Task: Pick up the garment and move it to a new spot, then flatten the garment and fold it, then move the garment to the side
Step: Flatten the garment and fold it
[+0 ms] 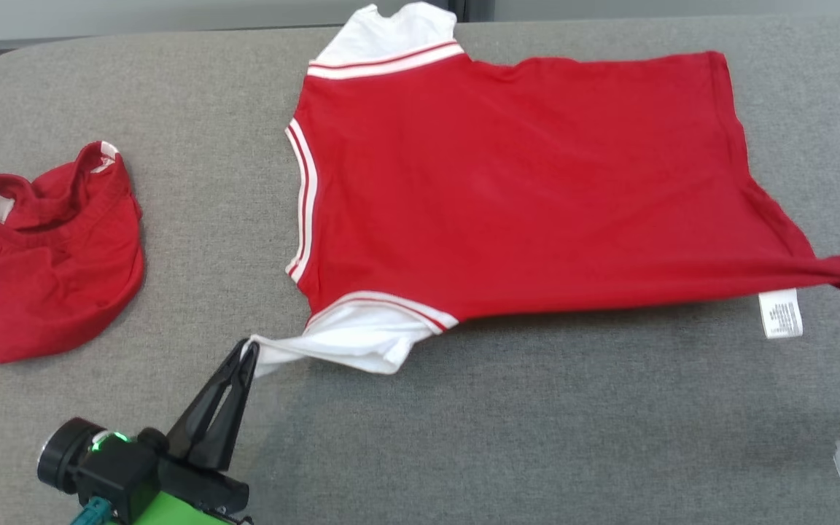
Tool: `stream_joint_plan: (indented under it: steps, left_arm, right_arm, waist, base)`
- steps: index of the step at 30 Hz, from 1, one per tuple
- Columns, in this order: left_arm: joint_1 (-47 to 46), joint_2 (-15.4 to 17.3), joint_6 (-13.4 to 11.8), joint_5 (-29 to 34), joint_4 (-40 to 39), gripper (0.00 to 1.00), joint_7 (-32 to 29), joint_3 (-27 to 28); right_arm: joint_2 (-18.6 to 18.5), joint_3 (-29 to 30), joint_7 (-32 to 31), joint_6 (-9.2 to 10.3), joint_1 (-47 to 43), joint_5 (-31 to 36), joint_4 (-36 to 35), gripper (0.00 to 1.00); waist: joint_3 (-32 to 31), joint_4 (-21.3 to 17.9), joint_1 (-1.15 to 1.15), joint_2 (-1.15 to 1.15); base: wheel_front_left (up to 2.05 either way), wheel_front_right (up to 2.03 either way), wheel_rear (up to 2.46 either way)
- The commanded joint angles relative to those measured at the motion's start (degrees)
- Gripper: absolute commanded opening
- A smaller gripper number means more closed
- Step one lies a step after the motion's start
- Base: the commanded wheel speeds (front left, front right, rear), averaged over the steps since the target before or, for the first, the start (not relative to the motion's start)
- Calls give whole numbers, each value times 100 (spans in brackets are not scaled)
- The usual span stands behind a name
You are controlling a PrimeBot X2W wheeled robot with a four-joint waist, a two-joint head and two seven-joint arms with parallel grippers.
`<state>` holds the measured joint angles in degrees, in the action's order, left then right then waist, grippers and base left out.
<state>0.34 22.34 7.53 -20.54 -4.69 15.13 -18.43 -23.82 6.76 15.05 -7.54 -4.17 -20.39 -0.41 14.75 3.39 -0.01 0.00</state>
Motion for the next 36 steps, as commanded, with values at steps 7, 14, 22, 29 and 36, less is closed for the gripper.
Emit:
stream_joint_plan:
  steps: [7,14,22,29,36]
  left_arm:
    - [650,-4,-14,57,-322,0,3,1]
    - [67,117,-14,80,-133,0,2,-260]
    - [-922,4,-13,57,449,0,2,-442]
    - [-1845,-134,-13,153,937,0,2,-619]
    - [-2672,-24,-13,121,1523,0,2,-1051]
  right_arm:
    - [123,250,17,10,-876,136,-400,0]
    - [306,192,16,10,-746,205,-258,0]
    - [391,26,16,9,-97,74,331,0]
    - [346,16,16,8,562,101,710,0]
    - [188,-189,16,8,1234,144,1169,0]
  waist:
    - [-97,32,1,0]
    - [-75,25,1,0]
    - [102,30,1,0]
    - [445,70,1,0]
    - [713,77,1,0]
  base:
    - [0,0,0]
    - [0,0,0]
    - [0,0,0]
    - [0,0,0]
    - [0,0,0]
